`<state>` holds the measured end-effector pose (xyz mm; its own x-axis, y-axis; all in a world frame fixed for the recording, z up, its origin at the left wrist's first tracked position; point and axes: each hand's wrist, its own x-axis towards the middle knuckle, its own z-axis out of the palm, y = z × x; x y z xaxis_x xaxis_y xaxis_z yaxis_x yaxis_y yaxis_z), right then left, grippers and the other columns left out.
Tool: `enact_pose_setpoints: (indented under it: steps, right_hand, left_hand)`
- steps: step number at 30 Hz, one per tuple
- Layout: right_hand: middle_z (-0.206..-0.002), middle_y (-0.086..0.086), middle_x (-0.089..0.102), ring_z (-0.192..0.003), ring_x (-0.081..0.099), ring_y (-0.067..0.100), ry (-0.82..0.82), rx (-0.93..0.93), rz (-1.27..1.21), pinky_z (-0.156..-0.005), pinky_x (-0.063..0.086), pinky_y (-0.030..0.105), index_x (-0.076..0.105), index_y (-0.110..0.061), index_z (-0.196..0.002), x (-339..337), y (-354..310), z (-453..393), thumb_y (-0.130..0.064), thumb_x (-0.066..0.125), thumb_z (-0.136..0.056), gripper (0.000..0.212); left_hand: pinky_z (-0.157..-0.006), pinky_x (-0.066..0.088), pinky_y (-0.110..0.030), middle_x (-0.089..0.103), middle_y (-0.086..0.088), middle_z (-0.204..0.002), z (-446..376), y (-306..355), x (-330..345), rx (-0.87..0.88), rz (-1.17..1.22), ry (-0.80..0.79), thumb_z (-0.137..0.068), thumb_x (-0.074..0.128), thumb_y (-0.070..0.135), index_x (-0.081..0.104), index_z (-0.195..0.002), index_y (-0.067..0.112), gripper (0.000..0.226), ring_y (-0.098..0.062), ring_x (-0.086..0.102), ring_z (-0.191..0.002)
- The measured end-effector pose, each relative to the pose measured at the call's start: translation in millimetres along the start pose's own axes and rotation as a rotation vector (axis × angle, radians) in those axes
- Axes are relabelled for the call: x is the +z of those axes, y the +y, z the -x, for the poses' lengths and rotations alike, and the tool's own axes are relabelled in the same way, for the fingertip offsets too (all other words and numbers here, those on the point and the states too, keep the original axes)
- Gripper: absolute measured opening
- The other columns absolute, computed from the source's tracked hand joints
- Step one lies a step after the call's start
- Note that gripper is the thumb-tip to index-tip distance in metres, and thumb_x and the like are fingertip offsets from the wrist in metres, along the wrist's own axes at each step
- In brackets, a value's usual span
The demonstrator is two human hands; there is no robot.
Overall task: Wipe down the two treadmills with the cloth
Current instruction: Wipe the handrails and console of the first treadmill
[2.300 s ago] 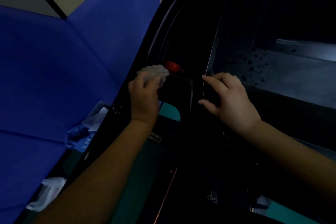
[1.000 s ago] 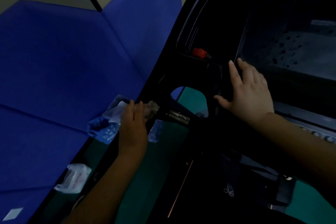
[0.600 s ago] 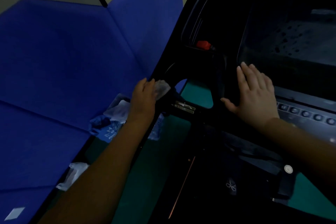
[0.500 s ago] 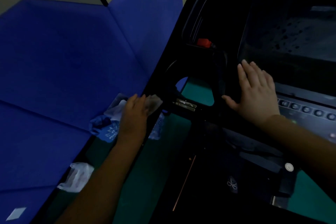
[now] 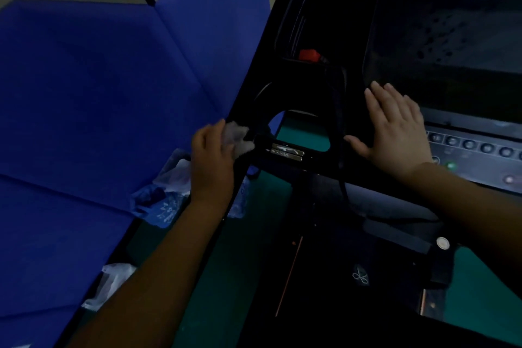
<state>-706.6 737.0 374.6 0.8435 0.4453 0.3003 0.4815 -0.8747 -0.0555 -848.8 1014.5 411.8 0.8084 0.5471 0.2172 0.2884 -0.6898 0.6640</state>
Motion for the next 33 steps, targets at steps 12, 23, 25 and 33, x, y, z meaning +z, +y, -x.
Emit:
enact_pose_setpoints:
  steps: [12, 23, 25, 33]
  right_hand:
    - [-0.156, 0.013, 0.024, -0.146, 0.018, 0.028, 0.033, 0.01, 0.027, -0.118, 0.017, 0.048, 0.026, -0.006, -0.149, 2, -3, 0, -0.058, 0.045, -0.085, 0.084]
    - [-0.156, 0.013, 0.024, -0.146, 0.019, 0.028, 0.042, 0.012, 0.03, -0.118, 0.015, 0.047, 0.027, -0.007, -0.148, 1, -4, 1, -0.058, 0.045, -0.085, 0.083]
    - [-0.156, 0.013, 0.024, -0.146, 0.019, 0.028, 0.042, 0.013, 0.034, -0.118, 0.015, 0.047, 0.026, -0.007, -0.148, 2, -3, 1, -0.058, 0.044, -0.085, 0.083]
    - [-0.157, 0.012, 0.024, -0.146, 0.019, 0.028, 0.047, 0.015, 0.022, -0.118, 0.015, 0.046, 0.027, -0.008, -0.149, 1, -3, 1, -0.057, 0.045, -0.085, 0.083]
  left_hand:
    - [-0.109, 0.035, -0.041, 0.03, -0.017, -0.147, 24, 4, 121, 0.135, 0.009, -0.155, -0.094, 0.053, 0.011, 0.048, -0.138, 0.017, 0.045, -0.033, 0.033, -0.131]
    - [-0.111, 0.035, -0.029, 0.04, 0.005, -0.141, 5, 3, 112, 0.106, 0.007, -0.048, -0.096, 0.045, 0.039, 0.046, -0.136, 0.031, 0.04, -0.004, 0.042, -0.125]
    - [-0.114, 0.028, -0.02, 0.039, 0.002, -0.144, 36, 16, 124, 0.156, 0.057, -0.126, -0.099, 0.039, 0.035, 0.047, -0.138, 0.026, 0.041, 0.007, 0.029, -0.126]
    - [-0.09, 0.042, -0.01, 0.042, 0.011, -0.124, 17, 10, 113, 0.146, 0.078, -0.137, -0.097, 0.052, 0.039, 0.054, -0.12, 0.038, 0.023, -0.008, 0.047, -0.118]
